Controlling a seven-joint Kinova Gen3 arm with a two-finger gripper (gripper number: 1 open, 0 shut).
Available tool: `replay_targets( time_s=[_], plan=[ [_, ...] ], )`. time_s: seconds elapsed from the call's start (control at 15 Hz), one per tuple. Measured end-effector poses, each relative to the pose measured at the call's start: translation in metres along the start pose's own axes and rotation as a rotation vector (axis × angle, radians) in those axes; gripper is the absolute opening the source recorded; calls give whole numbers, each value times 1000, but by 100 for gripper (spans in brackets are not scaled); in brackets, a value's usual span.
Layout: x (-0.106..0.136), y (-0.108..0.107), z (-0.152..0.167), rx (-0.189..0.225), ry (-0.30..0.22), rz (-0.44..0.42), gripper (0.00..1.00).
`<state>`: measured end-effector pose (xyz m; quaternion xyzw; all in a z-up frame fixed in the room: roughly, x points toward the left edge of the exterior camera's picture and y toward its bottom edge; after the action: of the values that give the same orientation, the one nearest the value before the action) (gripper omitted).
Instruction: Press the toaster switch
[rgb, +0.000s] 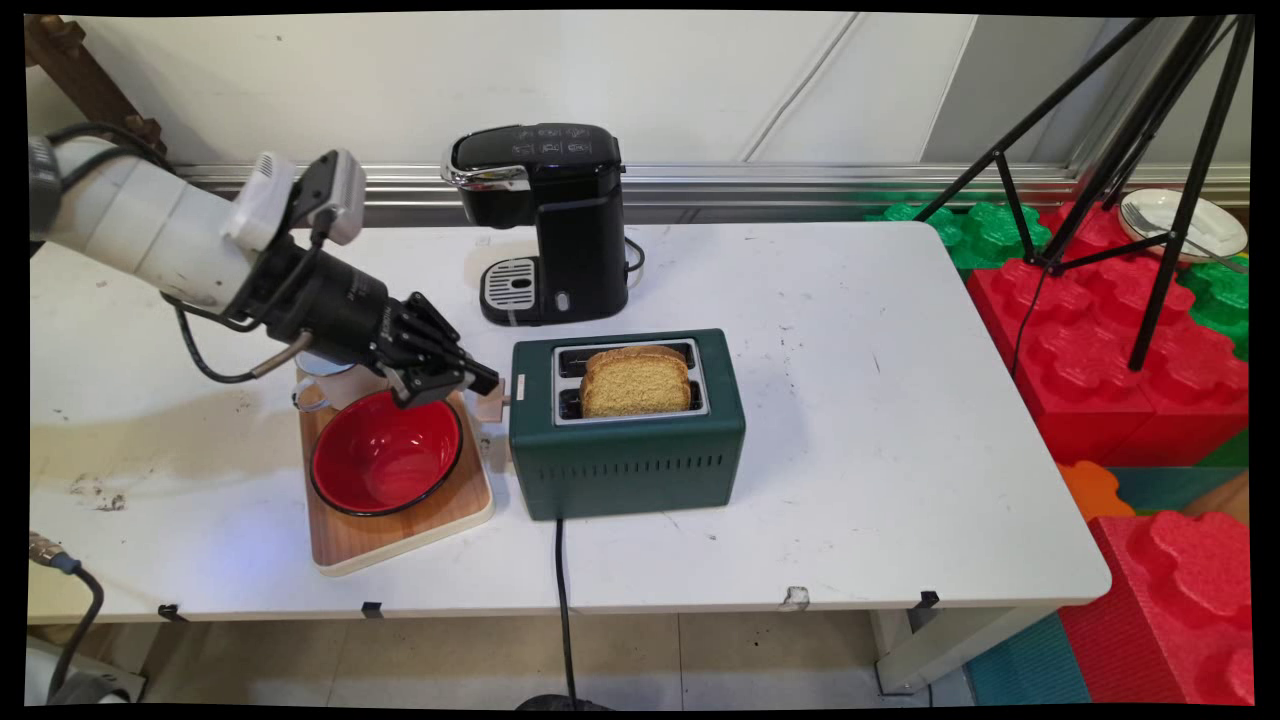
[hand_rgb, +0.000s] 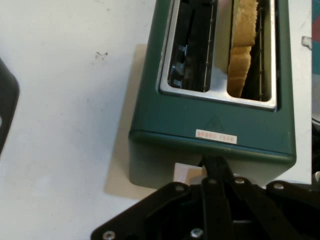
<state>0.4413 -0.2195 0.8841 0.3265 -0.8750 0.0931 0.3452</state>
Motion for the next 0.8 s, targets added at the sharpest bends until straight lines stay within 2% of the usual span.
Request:
replay_targets(
  time_s=[0.8],
  plan=[
    [-7,0,27,-17,-34,-27,0]
  ],
)
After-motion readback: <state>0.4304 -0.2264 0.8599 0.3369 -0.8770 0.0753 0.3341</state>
